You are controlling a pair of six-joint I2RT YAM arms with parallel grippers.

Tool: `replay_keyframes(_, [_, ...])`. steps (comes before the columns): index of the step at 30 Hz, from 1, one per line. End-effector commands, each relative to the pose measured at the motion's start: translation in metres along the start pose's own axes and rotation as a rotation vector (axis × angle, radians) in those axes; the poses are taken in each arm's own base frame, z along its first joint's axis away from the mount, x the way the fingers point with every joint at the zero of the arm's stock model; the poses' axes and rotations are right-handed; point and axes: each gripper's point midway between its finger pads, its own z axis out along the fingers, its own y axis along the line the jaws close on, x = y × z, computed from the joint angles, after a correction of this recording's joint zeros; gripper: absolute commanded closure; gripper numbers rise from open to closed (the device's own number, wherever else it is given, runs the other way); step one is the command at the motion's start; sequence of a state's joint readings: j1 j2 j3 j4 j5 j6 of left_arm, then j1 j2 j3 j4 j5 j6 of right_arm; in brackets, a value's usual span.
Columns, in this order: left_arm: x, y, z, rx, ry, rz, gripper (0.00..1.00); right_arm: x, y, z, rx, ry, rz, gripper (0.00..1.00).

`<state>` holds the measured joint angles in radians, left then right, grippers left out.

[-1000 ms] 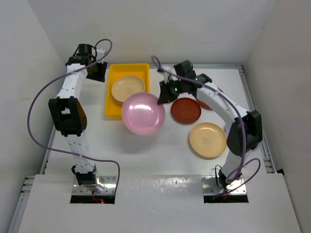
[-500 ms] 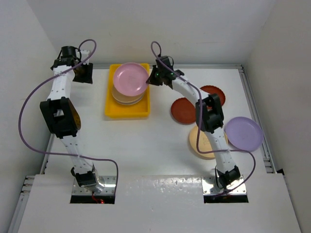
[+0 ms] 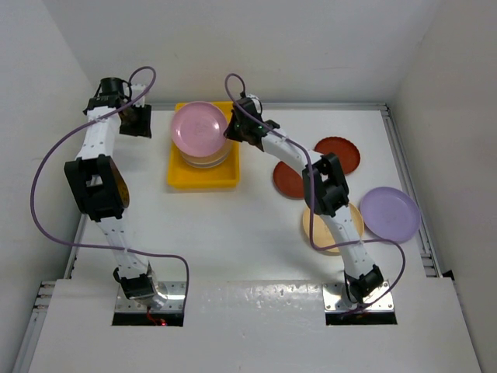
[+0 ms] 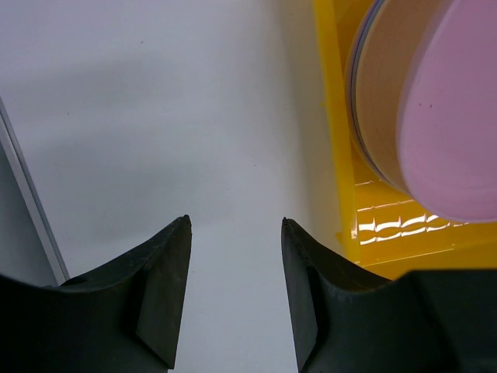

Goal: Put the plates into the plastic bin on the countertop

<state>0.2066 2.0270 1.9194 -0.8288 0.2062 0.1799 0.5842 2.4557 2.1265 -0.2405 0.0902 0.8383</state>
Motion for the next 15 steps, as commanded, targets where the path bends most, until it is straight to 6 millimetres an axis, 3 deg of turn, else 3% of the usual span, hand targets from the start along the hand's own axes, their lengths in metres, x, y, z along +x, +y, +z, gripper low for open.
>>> replay_keyframes(1, [-0.010, 0.003, -0.012, 0.000, -0.043, 0.021, 0.47, -0.021, 0.008, 0.000, -0.011, -0.082, 0.013, 1.00])
replay_keyframes(5, [-0.010, 0.003, -0.012, 0.000, -0.043, 0.021, 0.47, -0.019, 0.010, -0.001, -0.009, -0.081, -0.027, 0.99])
replay_keyframes(12, [-0.008, 0.001, -0.008, 0.012, -0.037, 0.019, 0.46, -0.014, 0.020, -0.008, -0.026, -0.079, -0.111, 0.71])
replay_keyframes(15, [-0.012, 0.002, -0.010, 0.009, -0.047, 0.021, 0.46, -0.016, 0.021, -0.011, -0.023, -0.090, -0.146, 0.68])
